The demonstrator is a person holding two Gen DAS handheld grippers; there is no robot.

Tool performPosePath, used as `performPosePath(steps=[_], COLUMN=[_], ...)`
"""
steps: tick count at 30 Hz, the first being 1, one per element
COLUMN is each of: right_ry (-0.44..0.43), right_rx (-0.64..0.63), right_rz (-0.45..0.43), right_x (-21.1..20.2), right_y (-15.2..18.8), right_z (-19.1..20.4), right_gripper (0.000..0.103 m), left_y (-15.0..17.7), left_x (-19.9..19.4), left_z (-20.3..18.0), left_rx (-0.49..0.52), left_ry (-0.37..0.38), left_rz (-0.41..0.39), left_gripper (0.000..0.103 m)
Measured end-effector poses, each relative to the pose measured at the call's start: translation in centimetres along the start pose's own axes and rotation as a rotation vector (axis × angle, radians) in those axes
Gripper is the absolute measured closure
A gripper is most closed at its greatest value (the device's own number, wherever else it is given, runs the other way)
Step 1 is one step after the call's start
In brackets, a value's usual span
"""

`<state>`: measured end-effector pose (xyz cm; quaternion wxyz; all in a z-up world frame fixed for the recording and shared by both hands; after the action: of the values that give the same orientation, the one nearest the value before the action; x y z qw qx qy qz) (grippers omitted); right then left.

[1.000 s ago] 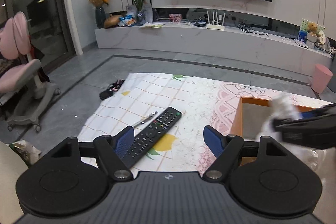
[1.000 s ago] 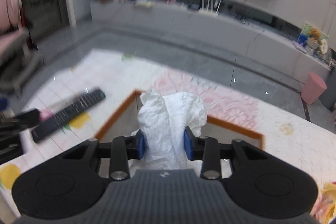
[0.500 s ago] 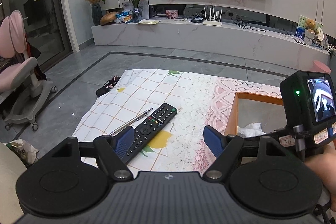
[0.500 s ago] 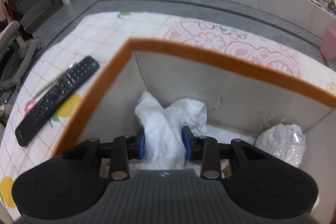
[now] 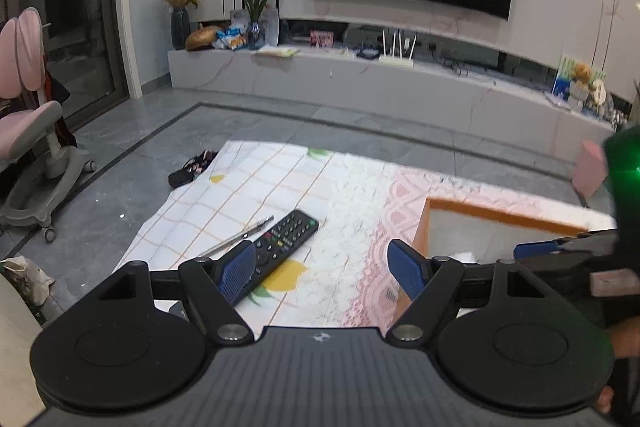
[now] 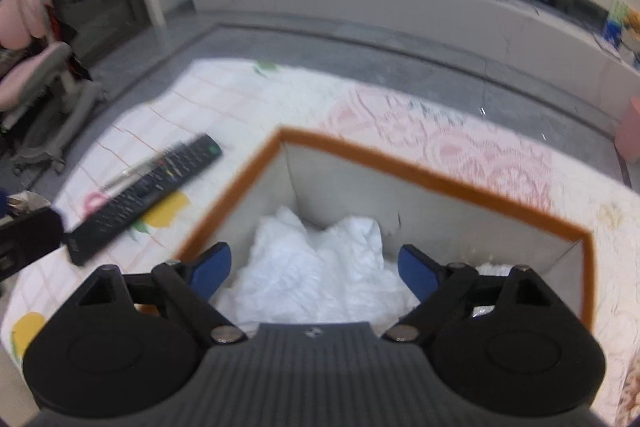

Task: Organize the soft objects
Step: 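Lower the white plastic into the orange box and open the right tool, then move the right tool to the table and grasp the yellow Deeyeo snack bag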

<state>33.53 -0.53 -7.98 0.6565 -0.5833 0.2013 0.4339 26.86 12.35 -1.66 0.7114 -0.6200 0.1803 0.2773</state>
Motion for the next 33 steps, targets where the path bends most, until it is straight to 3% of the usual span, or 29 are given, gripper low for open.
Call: performPosePath(steps=[5, 9, 13, 18, 20, 24, 27, 31, 33], right_ry=[-0.038, -0.030, -0.013, 0.098, 0.156, 0.297, 0.375, 0.323, 0.289], right_rx=[-0.020, -0.007, 0.036, 0.122, 0.177, 0.338, 0.544, 0.808, 0.922], right_rz=[-0.089, -0.203, -0.341, -0.464, -0.491, -0.491, -0.455, -0.368, -0.320], right_x=[-6.4, -14.1, -22.9, -31.2, -33.3, -34.5, -33.0, -28.1, -25.3], right_y=[-0.6, -1.2, -0.6, 1.8, 2.9, 5.3, 7.5, 10.6, 11.7], right_z=[0.1, -2.2, -6.8, -14.0, -17.4, -24.8, -31.1, -37.9, -40.5], right_gripper=[0.013, 0.009, 0.005, 0.004, 0.004, 0.003, 0.003, 0.003, 0.003], left_y=[-0.8, -1.5, -2.3, -2.4, -2.3, -1.3, -0.4, 1.3, 1.8], left_x=[-1.8, -3.7, -6.3, -8.9, -9.7, -10.8, -10.7, -10.2, -10.2], left_z=[-0.1, -1.9, -5.3, -10.7, -13.2, -17.1, -19.9, -23.7, -24.8], left_rx=[-0.044, -0.073, -0.035, 0.022, 0.101, 0.232, 0.285, 0.430, 0.452], left_ry=[0.001, 0.088, 0.177, 0.299, 0.356, 0.397, 0.416, 0.463, 0.460], left_rz=[-0.038, -0.083, -0.140, -0.175, -0.182, -0.203, -0.208, -0.204, -0.209], left_gripper=[0.015, 0.015, 0.015, 0.015, 0.015, 0.015, 0.015, 0.015, 0.016])
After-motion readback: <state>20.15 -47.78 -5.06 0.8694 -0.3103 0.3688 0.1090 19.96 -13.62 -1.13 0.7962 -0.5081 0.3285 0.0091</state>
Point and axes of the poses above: each gripper's, at about its wrist camera, not at the fingertips, and x roughly the way its jaws point, z to its left, y to its underside, the point moved 5 cm from there along x, roughly the way its jaws point, and after that the axes turned 13 degrees about x, right-handed, at the moved point
